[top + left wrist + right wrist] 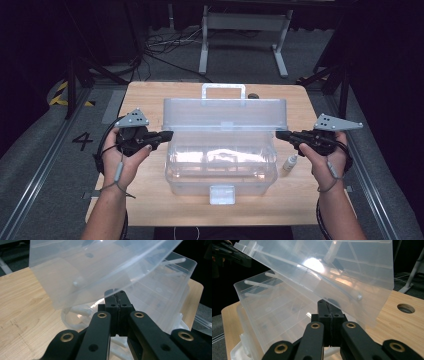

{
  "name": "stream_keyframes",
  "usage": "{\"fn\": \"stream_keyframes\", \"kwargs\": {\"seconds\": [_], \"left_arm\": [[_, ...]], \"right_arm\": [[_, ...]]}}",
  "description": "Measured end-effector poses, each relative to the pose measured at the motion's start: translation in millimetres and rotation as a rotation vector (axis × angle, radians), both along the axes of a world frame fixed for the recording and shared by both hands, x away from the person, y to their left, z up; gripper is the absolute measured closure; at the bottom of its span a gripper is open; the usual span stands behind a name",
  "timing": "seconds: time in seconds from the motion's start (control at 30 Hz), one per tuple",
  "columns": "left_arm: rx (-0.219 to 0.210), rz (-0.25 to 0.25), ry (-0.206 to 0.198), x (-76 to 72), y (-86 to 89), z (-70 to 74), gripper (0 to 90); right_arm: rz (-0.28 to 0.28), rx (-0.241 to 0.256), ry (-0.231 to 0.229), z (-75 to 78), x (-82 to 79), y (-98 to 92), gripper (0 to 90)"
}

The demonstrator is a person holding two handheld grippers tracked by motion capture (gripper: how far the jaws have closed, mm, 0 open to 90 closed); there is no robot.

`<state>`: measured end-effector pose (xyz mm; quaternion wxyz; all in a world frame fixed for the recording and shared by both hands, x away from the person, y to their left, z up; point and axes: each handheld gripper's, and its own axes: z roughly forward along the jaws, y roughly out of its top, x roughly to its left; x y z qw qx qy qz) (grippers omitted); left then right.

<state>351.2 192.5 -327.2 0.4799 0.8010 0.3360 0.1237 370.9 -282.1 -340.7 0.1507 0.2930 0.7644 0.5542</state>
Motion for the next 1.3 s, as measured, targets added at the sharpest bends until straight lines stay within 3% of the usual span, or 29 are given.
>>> {"fn": "stream_keyframes", "kwargs": {"seconds": [0.33,0.57,0.8,1.17,1.3], "left_arm": [[-0.003,0.013,-0.017,2.9,3.0,-1.5,90.0],[0.030,0.013,-0.036,7.0,3.1,3.3,90.0],[0.030,0.005,-0.038,13.1,3.8,7.2,90.0],[0.027,0.006,-0.040,17.1,3.5,9.4,90.0],[0.028,0.008,-0.039,18.3,3.3,10.5,90.0]], "right_arm": [[0.003,-0.004,-0.004,-1.6,-0.7,1.0,90.0],[0.004,-0.025,0.012,-3.4,-4.8,-3.2,85.6],[-0.035,-0.088,-0.019,1.7,-18.1,-5.0,79.9],[-0.088,-0.083,-0.036,2.2,-21.4,-7.2,75.5],[-0.125,-0.077,-0.068,5.8,-22.8,-7.6,70.5]]}}
